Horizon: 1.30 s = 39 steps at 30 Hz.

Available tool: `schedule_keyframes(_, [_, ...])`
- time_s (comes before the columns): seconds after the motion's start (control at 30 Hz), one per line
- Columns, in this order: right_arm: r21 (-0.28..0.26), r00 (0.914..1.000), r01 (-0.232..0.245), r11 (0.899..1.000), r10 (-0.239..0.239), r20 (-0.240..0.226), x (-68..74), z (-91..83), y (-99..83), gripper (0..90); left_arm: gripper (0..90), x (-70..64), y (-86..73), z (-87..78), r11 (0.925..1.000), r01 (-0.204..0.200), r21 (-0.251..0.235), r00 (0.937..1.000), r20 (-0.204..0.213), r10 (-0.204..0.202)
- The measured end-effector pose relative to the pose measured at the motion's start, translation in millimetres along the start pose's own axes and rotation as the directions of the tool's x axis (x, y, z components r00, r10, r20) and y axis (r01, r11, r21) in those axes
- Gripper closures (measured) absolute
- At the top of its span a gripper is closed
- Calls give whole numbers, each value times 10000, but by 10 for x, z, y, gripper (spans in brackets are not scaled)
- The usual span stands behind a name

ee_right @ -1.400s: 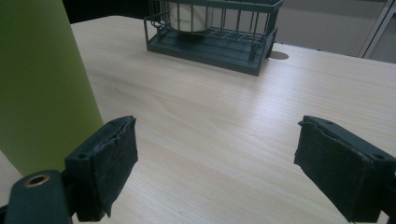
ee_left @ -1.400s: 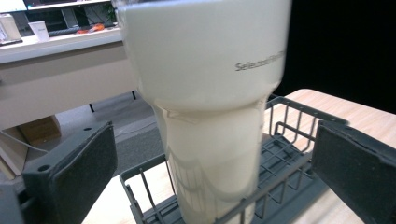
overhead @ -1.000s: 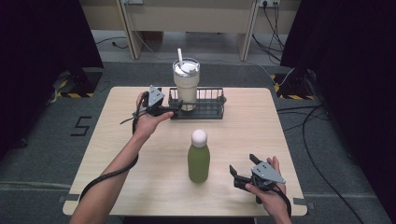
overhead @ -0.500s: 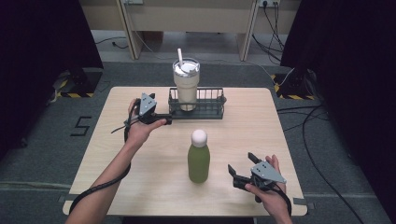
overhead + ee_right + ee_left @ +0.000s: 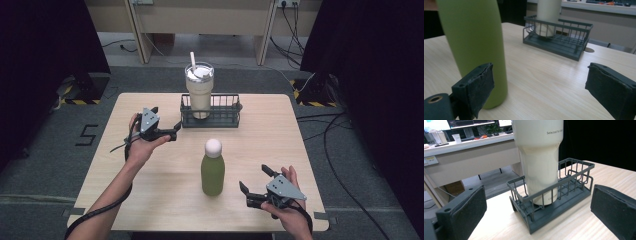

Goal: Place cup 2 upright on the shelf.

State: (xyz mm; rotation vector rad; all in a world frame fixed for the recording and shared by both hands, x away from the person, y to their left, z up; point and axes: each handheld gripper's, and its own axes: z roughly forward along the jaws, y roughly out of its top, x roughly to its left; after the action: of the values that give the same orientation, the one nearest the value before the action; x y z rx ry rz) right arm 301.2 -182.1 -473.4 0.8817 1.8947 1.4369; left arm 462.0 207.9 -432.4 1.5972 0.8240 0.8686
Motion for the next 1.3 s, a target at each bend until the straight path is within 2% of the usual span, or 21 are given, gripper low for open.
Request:
schedule_keyframes(0.17, [-128,9995,174,9998,-177,-250,90,23,78,78,0,-37,-69,-103,10000,8,14,10000,38,-8])
schedule_keyframes(0.47, [-168,9974,215,9996,-226,-689,212,130,144,78,0,-46,-145,-259,10000,-61,-30,10000,-50,61])
schedule_keyframes(1.0, [-112,9827,490,9987,-502,-1785,491,471,248,88,0,-41,-317,-519,10000,21,-18,9999,-159,-21])
schedule_keyframes(1.3, [104,9784,578,9983,-546,-1996,546,667,253,120,0,-56,-418,-628,9999,113,6,9997,-199,-113])
